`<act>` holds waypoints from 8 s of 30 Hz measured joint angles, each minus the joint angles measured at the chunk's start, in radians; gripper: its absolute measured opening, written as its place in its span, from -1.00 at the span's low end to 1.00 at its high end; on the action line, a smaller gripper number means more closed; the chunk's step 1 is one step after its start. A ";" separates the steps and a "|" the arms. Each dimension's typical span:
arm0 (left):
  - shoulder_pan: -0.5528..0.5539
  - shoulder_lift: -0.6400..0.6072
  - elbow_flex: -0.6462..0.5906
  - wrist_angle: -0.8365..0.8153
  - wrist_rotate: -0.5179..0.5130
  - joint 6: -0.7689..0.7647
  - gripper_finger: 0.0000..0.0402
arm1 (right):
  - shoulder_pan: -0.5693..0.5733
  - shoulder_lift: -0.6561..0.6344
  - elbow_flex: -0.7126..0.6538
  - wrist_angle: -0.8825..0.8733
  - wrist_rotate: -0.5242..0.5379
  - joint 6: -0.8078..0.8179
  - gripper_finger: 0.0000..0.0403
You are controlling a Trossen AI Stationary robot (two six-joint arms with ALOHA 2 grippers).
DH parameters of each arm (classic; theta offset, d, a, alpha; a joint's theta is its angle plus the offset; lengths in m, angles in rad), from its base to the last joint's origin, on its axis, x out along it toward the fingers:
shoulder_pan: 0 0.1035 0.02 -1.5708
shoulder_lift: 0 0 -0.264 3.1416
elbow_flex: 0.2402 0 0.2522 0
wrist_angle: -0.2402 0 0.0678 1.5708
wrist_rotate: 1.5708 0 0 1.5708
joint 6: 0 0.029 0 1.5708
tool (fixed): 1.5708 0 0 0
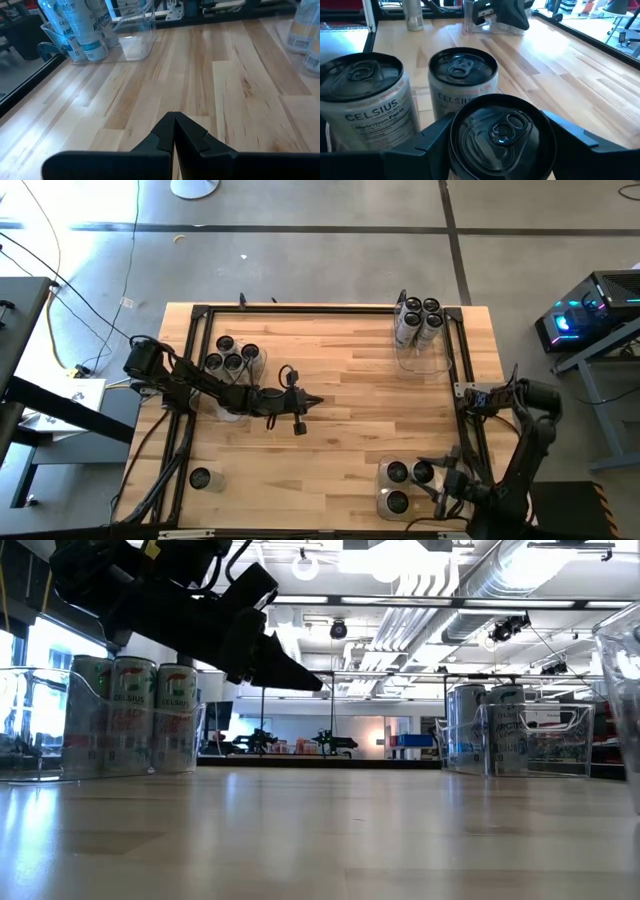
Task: Sort soda cans
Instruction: Put the white-yellow soda can into the bottom transparent bin
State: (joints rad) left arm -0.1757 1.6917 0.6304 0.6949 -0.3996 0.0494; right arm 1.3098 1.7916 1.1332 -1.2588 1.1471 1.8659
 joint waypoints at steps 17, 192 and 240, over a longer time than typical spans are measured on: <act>0.000 0.000 0.000 0.006 0.000 0.000 -1.00 | -0.056 -0.003 -0.006 -0.145 -0.038 0.102 0.72; -0.580 -0.055 0.651 -1.353 -0.127 -0.718 0.26 | -0.609 -0.227 -0.003 1.348 -0.554 -1.557 0.77; -0.242 -0.004 0.652 -1.386 0.040 -0.650 0.41 | -0.600 -0.226 -0.003 1.188 -0.548 -1.373 0.77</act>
State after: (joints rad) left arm -0.4179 1.6878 1.2827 -0.6910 -0.3592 -0.6006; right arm 0.7097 1.5658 1.1301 -0.0712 0.5991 0.4931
